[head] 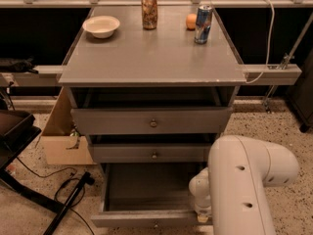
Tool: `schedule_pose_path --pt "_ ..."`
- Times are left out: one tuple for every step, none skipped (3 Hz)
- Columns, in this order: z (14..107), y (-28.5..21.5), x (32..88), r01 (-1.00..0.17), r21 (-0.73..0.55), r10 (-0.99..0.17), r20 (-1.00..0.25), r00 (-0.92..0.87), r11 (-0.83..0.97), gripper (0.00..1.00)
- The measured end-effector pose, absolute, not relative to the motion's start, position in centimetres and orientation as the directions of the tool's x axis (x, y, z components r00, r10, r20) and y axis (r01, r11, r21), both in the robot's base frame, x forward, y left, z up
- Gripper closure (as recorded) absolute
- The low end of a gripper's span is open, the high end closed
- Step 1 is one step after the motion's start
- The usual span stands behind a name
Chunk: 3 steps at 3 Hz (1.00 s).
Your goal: Open bottom drawer
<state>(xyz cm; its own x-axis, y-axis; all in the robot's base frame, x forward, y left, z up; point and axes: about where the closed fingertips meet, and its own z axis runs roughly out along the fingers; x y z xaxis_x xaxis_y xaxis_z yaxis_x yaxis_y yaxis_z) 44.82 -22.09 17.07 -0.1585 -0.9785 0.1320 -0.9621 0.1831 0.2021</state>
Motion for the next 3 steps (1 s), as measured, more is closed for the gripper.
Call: schedule_pose_path --pt "17.1 -22.2 44.0 -0.958 0.216 -0.978 0.135 -0.160 0.187 1.00" --pt "17.1 -22.7 42.1 -0.950 0.245 -0.977 0.139 -0.163 0.193 1.00" --pt "17.1 -22.7 42.1 -0.950 0.245 -0.977 0.139 -0.163 0.194 0.76"
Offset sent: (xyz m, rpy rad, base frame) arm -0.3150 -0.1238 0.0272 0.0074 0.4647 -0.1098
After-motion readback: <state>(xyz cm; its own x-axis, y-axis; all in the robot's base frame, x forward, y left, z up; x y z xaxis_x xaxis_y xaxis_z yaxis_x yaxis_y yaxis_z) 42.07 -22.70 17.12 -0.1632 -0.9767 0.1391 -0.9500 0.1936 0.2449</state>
